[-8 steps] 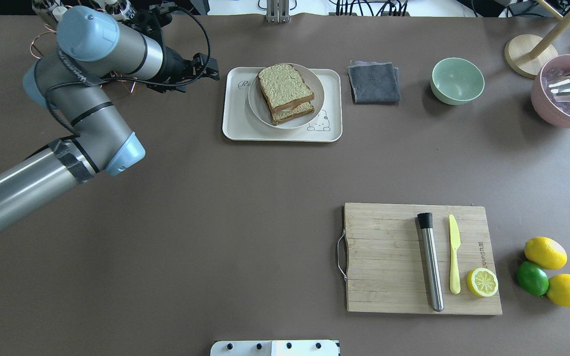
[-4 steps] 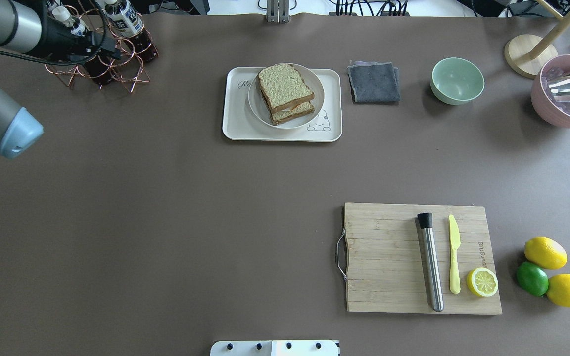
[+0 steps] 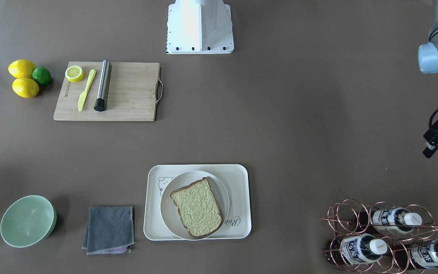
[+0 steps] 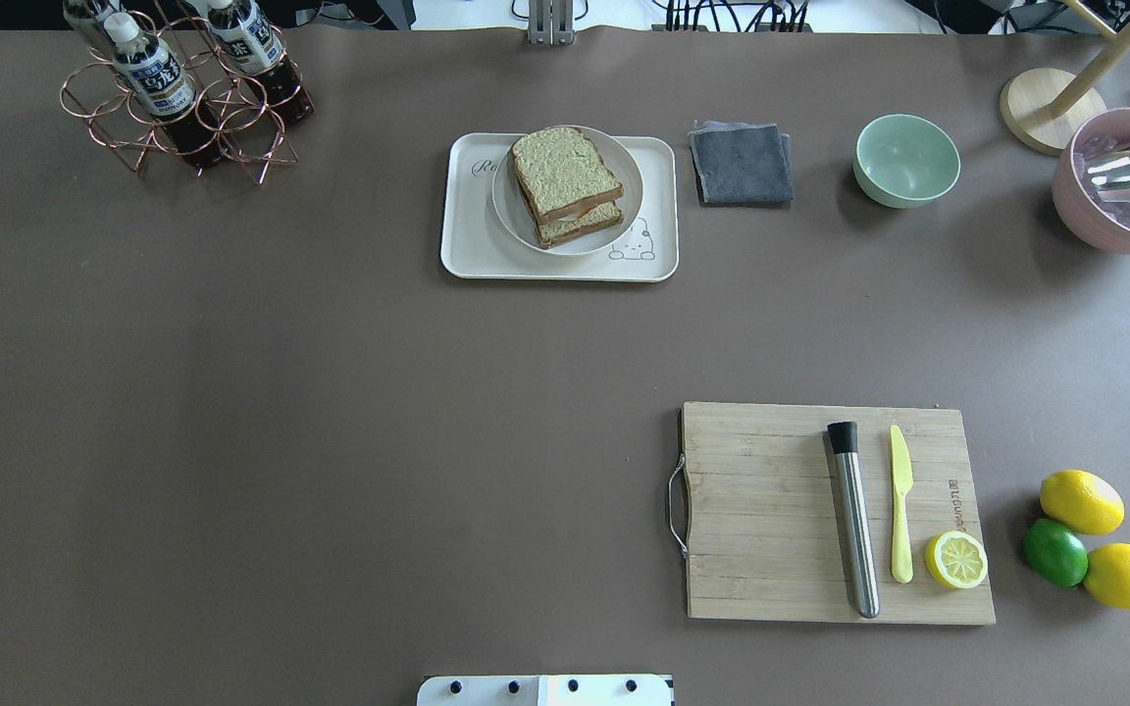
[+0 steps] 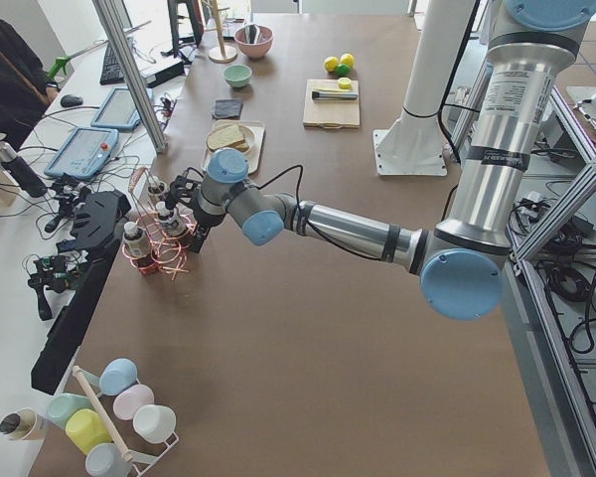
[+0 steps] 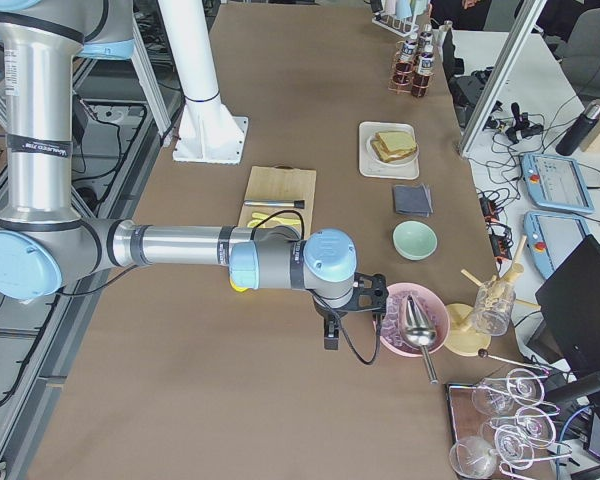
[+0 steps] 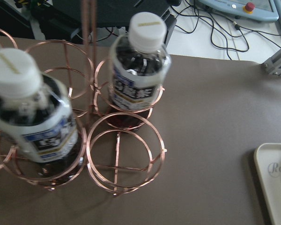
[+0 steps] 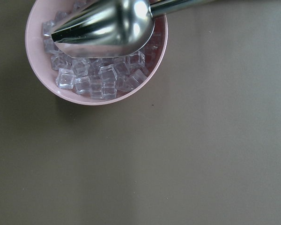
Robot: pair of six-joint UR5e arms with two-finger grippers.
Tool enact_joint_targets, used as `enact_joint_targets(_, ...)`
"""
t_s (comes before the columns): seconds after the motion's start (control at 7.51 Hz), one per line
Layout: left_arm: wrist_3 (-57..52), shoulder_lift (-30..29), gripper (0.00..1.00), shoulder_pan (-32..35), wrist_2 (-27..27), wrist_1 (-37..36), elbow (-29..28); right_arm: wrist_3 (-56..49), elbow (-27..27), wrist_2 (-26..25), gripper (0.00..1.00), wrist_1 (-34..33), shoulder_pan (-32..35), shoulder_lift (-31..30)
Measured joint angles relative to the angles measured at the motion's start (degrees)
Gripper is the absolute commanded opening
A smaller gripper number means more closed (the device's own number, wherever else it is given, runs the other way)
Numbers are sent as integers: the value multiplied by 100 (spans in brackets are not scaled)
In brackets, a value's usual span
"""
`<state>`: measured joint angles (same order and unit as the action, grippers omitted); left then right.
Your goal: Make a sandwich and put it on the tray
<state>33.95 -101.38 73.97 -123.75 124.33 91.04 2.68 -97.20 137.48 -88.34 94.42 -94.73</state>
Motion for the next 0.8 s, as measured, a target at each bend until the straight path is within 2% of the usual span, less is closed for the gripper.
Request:
enact_joint_targets(0.27,-246,381,98,505,-709,-122,-5,184,6,-6,100,5,-82,163)
enact_joint_targets(0.8,-752,958,98,724,-995,-422,-58,295,22,-27,100,10,-254,185)
